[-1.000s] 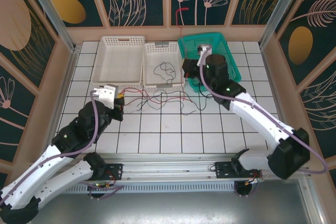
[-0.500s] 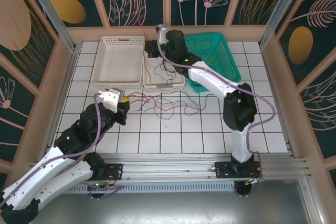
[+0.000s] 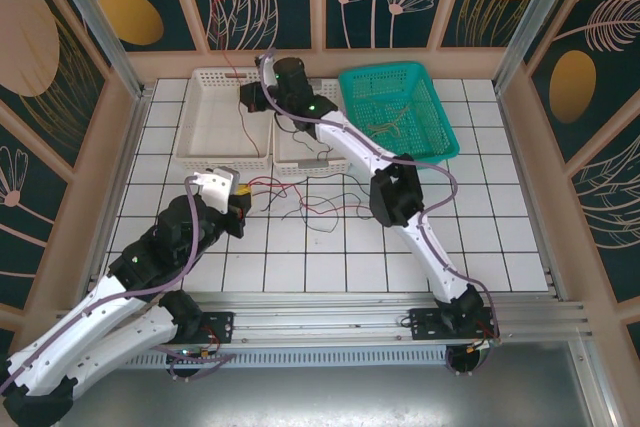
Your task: Untangle the cables
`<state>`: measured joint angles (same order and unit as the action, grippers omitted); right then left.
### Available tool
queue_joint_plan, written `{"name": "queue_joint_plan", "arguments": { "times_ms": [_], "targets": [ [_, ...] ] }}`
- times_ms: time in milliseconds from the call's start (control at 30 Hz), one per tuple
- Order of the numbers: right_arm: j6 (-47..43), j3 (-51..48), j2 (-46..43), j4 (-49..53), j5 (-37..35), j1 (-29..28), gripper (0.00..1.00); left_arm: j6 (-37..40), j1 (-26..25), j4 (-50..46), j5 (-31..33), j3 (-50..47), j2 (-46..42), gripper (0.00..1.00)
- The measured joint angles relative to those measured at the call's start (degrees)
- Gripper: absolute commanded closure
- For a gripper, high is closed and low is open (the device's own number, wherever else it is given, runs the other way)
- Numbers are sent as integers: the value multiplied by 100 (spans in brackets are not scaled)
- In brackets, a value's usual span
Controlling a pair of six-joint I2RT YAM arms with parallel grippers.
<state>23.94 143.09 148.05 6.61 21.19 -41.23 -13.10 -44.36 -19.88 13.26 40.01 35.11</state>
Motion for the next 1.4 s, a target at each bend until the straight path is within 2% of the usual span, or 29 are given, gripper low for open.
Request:
{"name": "queue_joint_plan", "arguments": {
  "times_ms": [633,733,1000,1400],
  "targets": [
    [-109,22,789,487,131,-13,100,2,0,20,-2,-11,52,100],
    [-109,24,817,538,125,-28,94,2,0,20,-2,-11,61,100],
    [-151,192,817,699,111,-76,71,2,0,20,-17,-11,68,100],
    [-262,238,734,914,-197,-114,60,2,0,22,-83,-13,83,100]
  ]
}}
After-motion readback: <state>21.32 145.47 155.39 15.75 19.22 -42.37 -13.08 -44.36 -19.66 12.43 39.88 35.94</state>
